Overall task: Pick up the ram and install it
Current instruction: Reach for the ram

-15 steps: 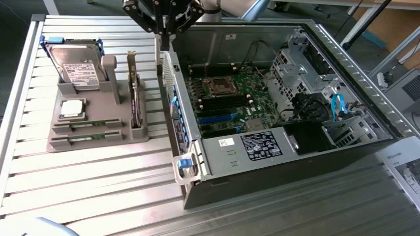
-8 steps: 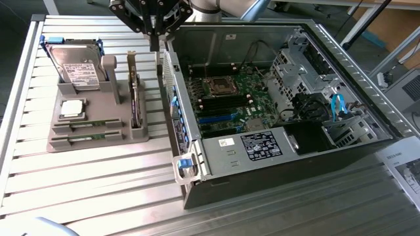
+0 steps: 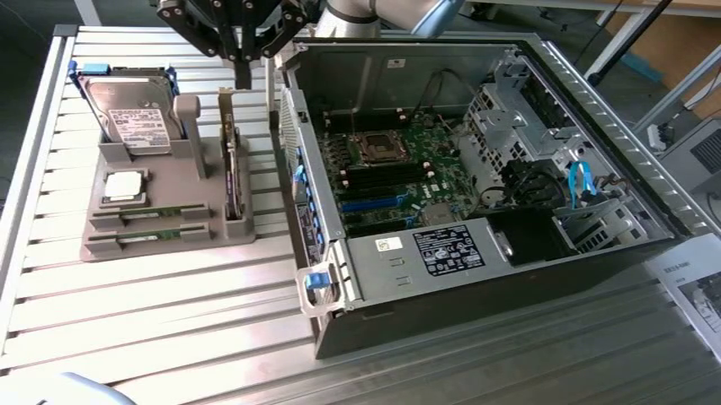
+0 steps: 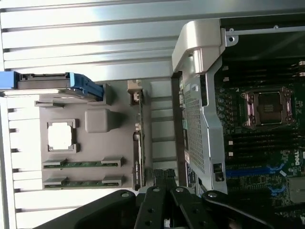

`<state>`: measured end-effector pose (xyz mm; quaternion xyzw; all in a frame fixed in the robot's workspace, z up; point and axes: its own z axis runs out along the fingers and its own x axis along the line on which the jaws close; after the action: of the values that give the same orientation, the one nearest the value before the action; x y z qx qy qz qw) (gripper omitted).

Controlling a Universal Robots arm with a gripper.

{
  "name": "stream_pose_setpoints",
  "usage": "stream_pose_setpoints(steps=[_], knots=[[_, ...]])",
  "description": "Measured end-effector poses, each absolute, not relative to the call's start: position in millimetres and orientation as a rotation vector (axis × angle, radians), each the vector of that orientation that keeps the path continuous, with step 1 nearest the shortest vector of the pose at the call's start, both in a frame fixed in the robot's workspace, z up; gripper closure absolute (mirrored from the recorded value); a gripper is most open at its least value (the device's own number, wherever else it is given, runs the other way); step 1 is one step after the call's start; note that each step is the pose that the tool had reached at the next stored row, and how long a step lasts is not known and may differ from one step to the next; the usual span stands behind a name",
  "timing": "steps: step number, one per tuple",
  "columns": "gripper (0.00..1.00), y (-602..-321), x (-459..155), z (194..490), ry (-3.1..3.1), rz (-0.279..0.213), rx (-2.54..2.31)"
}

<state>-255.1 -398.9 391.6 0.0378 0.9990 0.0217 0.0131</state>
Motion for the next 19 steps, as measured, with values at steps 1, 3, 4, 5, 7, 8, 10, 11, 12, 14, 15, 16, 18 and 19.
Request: stream_pose_setpoints(steps=[1, 3, 4, 5, 7, 8, 10, 11, 12, 14, 15, 16, 18, 19], knots=[[0.90, -398.9, -257.7, 391.6, 3.113, 0.068, 0.118], [0.90, -398.9, -263.7, 391.5, 3.112, 0.068, 0.118], [0.90, -398.9, -266.7, 391.5, 3.112, 0.068, 0.118], [0.90, -398.9, -269.5, 391.5, 3.112, 0.068, 0.118], [0.90, -398.9, -275.5, 391.3, 3.112, 0.068, 0.118], [0.90, -398.9, -278.2, 391.4, 3.113, 0.068, 0.118], [0.90, -398.9, -283.9, 391.3, 3.112, 0.068, 0.118], [0.90, -398.9, -286.8, 391.3, 3.113, 0.068, 0.118], [0.90, -398.9, -289.6, 391.3, 3.112, 0.068, 0.118], [0.90, -398.9, -295.1, 391.2, 3.112, 0.068, 0.118], [0.90, -398.9, -298.0, 391.1, 3.112, 0.068, 0.118], [0.90, -398.9, -300.7, 391.2, 3.113, 0.068, 0.118], [0.90, -399.0, -306.1, 391.1, 3.113, 0.068, 0.118], [0.90, -399.0, -308.9, 391.1, 3.112, 0.068, 0.118]])
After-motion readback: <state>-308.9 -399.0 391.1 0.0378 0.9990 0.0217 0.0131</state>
